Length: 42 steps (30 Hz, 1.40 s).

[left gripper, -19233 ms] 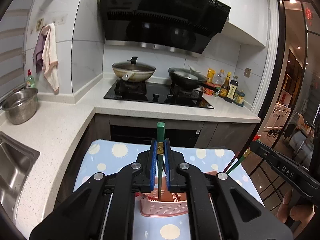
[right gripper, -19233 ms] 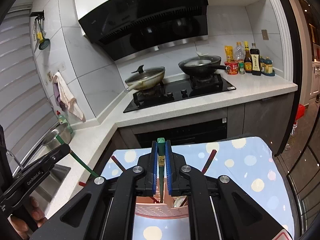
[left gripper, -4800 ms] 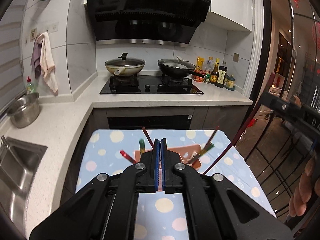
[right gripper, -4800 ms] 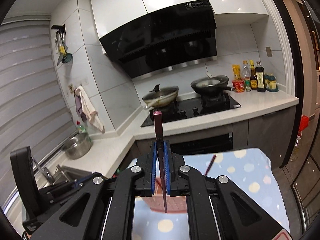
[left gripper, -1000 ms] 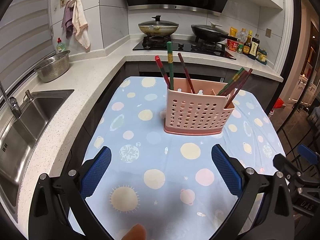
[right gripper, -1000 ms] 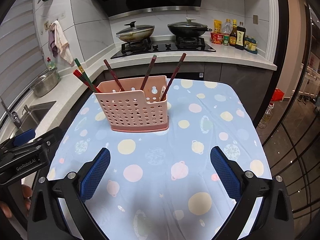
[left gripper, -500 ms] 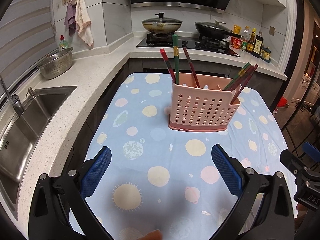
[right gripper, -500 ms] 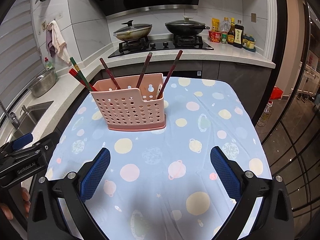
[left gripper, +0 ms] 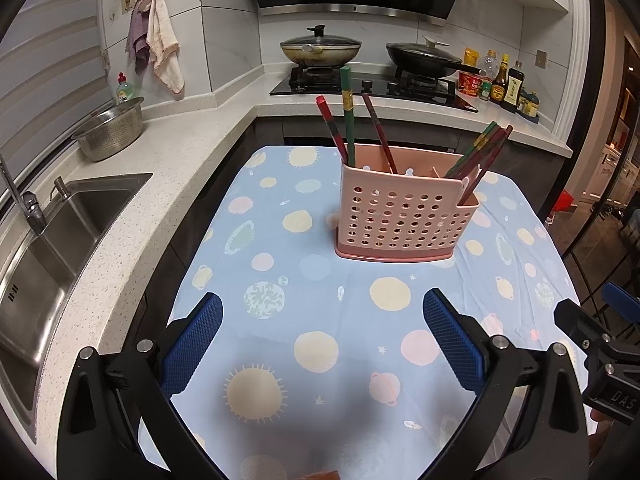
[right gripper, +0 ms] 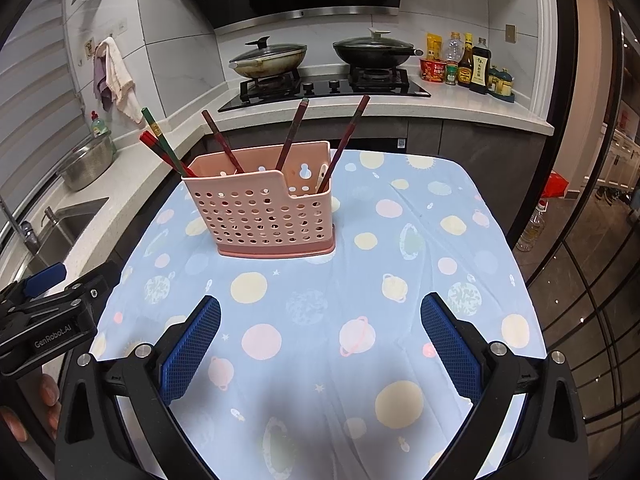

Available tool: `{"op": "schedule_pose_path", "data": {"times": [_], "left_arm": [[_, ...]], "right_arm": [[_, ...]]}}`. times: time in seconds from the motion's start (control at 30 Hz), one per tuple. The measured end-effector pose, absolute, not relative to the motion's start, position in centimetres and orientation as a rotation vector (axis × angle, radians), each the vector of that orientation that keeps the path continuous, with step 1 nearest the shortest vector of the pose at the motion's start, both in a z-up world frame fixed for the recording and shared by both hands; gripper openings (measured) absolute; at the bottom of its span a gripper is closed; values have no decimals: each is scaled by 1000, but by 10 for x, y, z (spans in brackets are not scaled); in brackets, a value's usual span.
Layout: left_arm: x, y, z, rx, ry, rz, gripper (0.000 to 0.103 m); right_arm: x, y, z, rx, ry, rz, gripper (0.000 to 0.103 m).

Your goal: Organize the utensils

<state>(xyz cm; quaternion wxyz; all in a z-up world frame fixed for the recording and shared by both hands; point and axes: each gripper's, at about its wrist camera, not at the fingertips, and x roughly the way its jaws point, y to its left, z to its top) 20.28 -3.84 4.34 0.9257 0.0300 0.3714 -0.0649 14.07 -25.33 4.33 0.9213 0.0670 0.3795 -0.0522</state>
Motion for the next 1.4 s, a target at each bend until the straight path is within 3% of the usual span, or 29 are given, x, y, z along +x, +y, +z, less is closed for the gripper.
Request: {"op": "schedule_pose_path", "data": {"times": [1.4], "left_arm": [[206,-42,37,63,778,-138,96]], "right_arm": [[141,-250,38,124,796,-103,96]]}}
